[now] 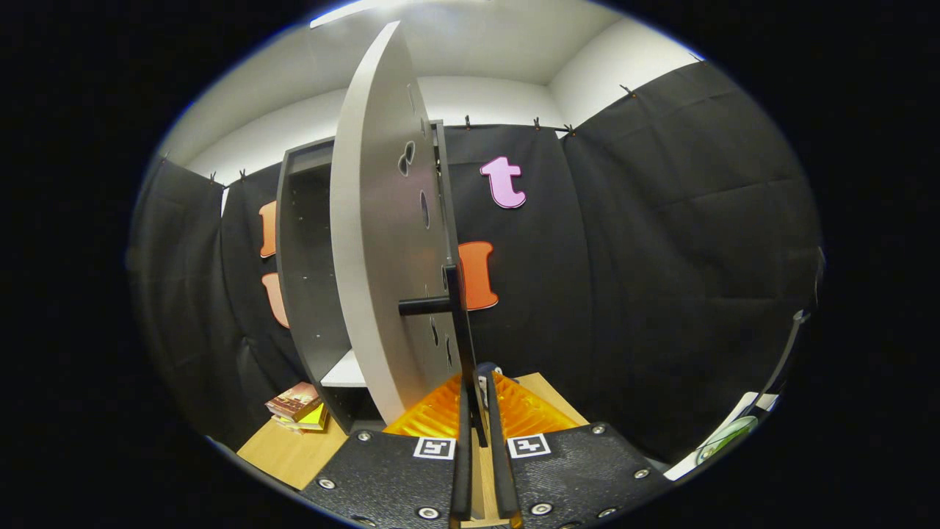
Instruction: Open the shoe cabinet door, grab the shoes and put them into the shoe cabinet, then close the shoe cabinet door.
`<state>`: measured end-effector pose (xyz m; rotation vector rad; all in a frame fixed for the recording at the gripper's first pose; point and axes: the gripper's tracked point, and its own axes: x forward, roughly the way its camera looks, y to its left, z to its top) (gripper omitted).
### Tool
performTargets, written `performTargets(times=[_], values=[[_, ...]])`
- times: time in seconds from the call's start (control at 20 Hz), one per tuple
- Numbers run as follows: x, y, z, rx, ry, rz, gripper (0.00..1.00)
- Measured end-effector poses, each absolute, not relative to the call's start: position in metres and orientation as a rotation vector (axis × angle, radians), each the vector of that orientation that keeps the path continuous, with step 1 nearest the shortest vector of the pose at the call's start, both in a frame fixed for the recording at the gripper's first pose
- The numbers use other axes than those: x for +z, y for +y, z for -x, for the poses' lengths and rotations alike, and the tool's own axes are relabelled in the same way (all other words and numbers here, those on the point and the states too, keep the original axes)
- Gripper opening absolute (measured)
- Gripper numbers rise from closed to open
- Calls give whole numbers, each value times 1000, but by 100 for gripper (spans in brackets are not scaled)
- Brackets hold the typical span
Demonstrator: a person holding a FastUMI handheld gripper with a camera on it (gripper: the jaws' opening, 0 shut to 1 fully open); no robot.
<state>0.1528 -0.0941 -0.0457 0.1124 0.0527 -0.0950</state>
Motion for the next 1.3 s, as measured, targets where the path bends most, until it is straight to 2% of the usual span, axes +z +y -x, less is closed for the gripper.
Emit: performTargets(times=[0.55, 1.3], values=[[-50, -99, -154, -74, 51, -97, 13], [-56, -136, -131, -151, 38, -121, 13]])
